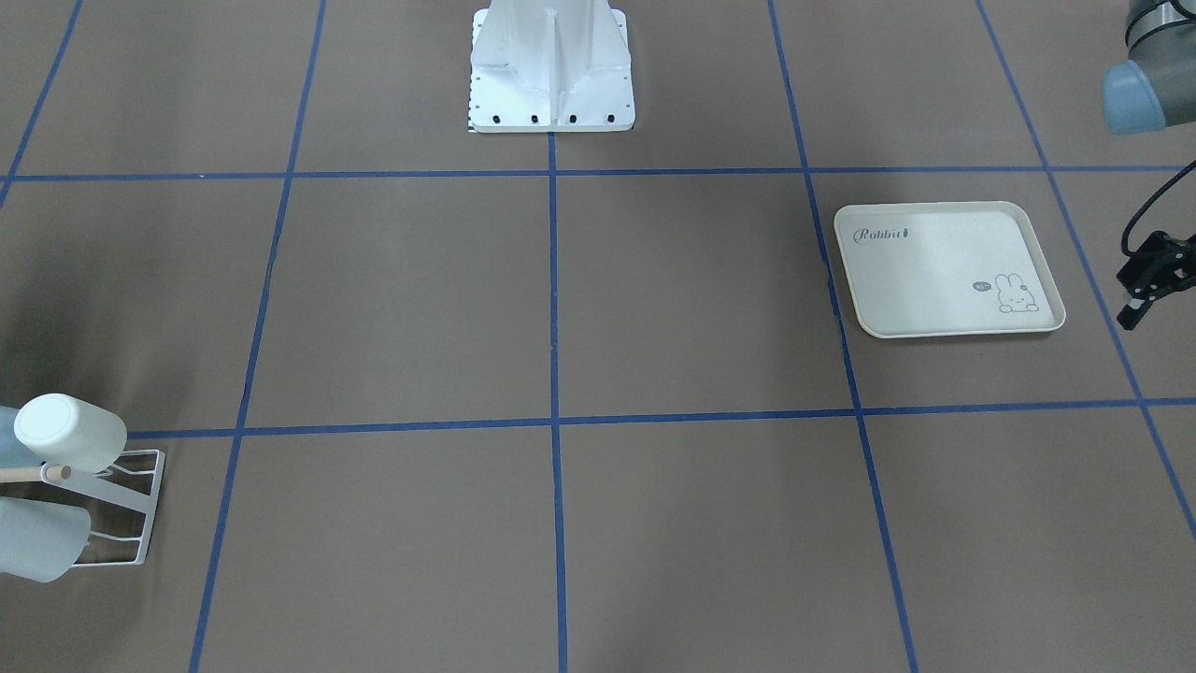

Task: Transfer IKEA cup to right arm and place on rack

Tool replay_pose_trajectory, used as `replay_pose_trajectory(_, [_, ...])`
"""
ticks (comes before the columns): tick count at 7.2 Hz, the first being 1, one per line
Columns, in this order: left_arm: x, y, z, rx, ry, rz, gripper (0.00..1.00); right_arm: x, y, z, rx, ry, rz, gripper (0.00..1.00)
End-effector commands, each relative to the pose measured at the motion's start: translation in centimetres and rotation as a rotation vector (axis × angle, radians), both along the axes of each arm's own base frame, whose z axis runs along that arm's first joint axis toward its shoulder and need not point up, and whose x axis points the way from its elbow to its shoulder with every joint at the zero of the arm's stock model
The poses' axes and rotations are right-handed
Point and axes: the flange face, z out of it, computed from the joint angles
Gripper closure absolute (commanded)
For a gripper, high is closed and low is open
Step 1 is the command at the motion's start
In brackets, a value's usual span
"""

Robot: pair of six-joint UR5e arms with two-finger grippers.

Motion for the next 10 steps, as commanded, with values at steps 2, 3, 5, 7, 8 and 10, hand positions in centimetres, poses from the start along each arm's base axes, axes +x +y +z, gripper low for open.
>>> replay_pose_trajectory(2, [0.1,0.0,-0.2,-0.009,0.010,-0.010,0.00,-1.3,0.6,1.6,0.000,0.018,-0.015,0.13])
replay_pose_trajectory(3, [0.0,0.1,-0.5,-0.005,0.013,-0.011,0.00,-1.4,0.7,1.8,-0.002,0.018,-0.017,0.01])
replay_pose_trajectory(5, [0.0,0.1,-0.4,-0.008,0.011,-0.010,0.00,-1.4,0.6,1.6,-0.001,0.018,-0.015,0.01])
replay_pose_trajectory(7, [-0.5,0.3,-0.3,-0.037,0.043,0.052,0.00,0.6,0.5,-0.8,0.049,0.006,0.009,0.01])
replay_pose_trajectory(8, [-4.7,0.3,0.4,-0.071,0.058,0.066,0.00,3.5,2.7,-0.8,0.070,0.005,0.048,0.01])
replay_pose_trajectory(10, [-6.8,0.7,1.3,-0.139,0.018,0.147,0.00,8.3,11.7,1.3,0.097,0.010,0.121,0.01])
